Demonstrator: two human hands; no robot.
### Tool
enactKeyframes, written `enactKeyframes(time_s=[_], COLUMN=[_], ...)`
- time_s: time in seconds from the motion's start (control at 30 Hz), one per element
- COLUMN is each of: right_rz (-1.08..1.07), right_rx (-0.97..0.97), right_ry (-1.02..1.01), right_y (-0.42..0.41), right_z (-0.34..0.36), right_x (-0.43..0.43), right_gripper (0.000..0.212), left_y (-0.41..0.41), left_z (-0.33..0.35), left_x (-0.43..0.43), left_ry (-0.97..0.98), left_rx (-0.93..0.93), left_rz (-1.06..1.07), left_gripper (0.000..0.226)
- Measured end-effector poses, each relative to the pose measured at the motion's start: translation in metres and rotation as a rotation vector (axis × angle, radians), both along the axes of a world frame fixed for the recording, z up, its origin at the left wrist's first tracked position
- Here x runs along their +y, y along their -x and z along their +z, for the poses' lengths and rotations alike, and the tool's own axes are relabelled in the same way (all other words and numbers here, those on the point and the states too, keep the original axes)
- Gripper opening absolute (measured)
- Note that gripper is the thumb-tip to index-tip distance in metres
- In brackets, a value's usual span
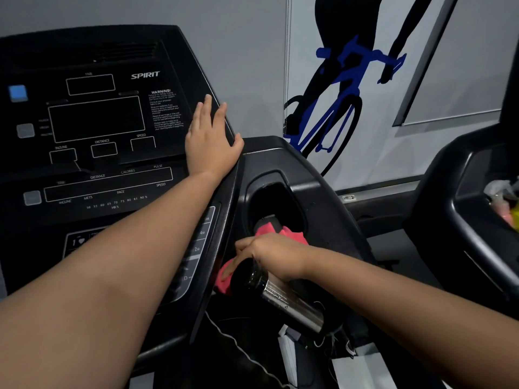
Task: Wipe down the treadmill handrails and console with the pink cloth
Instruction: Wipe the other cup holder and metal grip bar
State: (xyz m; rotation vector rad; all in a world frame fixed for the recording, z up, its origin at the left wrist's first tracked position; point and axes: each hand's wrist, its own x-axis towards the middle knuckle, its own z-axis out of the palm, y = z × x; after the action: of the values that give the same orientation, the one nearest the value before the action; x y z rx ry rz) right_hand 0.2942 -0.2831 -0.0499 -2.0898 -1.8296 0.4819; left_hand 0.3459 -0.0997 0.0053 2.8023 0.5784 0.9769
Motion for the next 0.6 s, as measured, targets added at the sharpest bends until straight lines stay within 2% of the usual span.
enactKeyframes(time_s=[0.1, 0.17, 0.27, 0.37, 0.43, 0.5, 0.6], right_rz=[-0.053, -0.039, -0.015, -0.074, -0.092, -0.083, -0.163], right_rx=[-0.023, -0.076, -0.364, -0.464, -0.518, -0.466, -0.136], right_ry=[-0.019, -0.074, -0.166, -0.125, -0.149, -0.195, -0.263], right_y=[-0.001, 0.000, -0.006, -0.004, -0.003, -0.004, -0.010], right_z=[-0.008, -0.011, -0.021, -0.034, -0.037, -0.034, -0.012], right_x=[-0.010, -0.018, -0.032, -0.042, -0.043, -0.041, -0.035], right_gripper=[0.012, 0.012, 0.013, 0.033, 0.036, 0.032, 0.034], left_y=[0.000, 0.000, 0.001, 0.001, 0.000, 0.000, 0.001], left_z=[0.000, 0.000, 0.000, 0.000, 0.000, 0.000, 0.000], left_x=[0.000, -0.001, -0.003, -0.003, -0.003, -0.003, -0.001], left_ry=[0.001, 0.000, 0.004, 0.007, 0.011, 0.016, 0.013], left_rx=[0.002, 0.004, 0.010, 0.008, 0.004, 0.001, 0.001], left_rz=[-0.001, -0.001, 0.001, 0.002, -0.001, -0.005, -0.003], left_gripper=[0.063, 0.062, 0.062, 0.062, 0.062, 0.062, 0.062])
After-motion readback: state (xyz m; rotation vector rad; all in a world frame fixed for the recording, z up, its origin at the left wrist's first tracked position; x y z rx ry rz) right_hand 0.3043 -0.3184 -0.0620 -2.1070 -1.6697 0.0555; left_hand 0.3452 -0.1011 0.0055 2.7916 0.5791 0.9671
